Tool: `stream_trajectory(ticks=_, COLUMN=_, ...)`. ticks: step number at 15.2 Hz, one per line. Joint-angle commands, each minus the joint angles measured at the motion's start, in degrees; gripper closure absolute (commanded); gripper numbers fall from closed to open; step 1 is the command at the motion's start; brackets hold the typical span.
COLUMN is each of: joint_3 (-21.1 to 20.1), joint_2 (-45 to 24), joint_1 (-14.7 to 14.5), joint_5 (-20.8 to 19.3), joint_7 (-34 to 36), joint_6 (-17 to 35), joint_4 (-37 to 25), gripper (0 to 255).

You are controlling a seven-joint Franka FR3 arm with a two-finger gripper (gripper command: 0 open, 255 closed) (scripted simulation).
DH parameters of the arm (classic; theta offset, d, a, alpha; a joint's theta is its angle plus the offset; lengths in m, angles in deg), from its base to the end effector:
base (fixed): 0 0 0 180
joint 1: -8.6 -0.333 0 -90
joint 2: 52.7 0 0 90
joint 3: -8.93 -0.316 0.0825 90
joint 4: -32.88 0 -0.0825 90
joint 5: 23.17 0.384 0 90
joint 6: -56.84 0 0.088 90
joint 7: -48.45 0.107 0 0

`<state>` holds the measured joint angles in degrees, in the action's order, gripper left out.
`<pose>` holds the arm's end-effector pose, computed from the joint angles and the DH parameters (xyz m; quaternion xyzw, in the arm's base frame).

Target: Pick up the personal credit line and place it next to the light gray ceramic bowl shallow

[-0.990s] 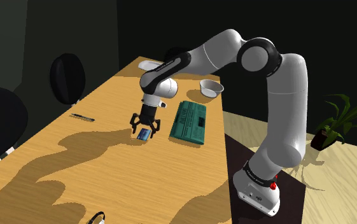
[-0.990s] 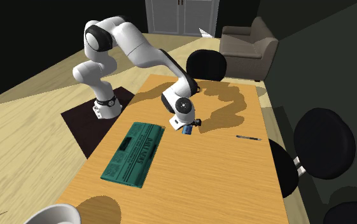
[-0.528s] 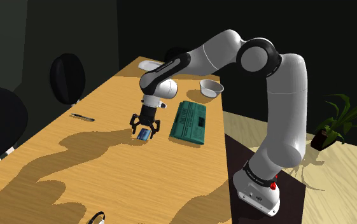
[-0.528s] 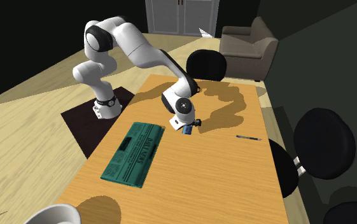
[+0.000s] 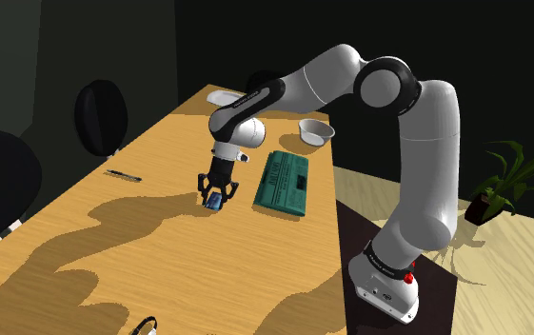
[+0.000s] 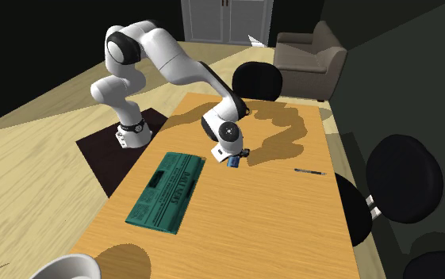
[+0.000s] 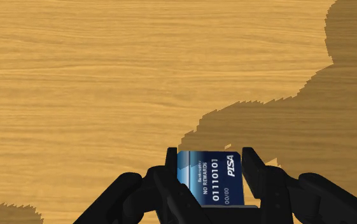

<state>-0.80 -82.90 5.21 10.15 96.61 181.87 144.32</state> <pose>0.5735 0.1528 0.1968 -0.8325 0.4734 0.2490 0.1441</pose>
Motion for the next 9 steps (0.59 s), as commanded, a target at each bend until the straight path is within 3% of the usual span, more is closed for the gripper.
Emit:
stream_trajectory(ticks=1, joint_3=0.00, joint_2=-0.01, joint_1=0.00, joint_5=0.00, joint_7=0.00, joint_6=0.00, joint_4=0.01, gripper=255)
stream_trajectory(ticks=9, joint_3=0.12, joint_2=4.04, joint_1=0.17, joint_5=-0.62, joint_7=1.96, joint_6=-3.38, joint_4=0.28, gripper=255)
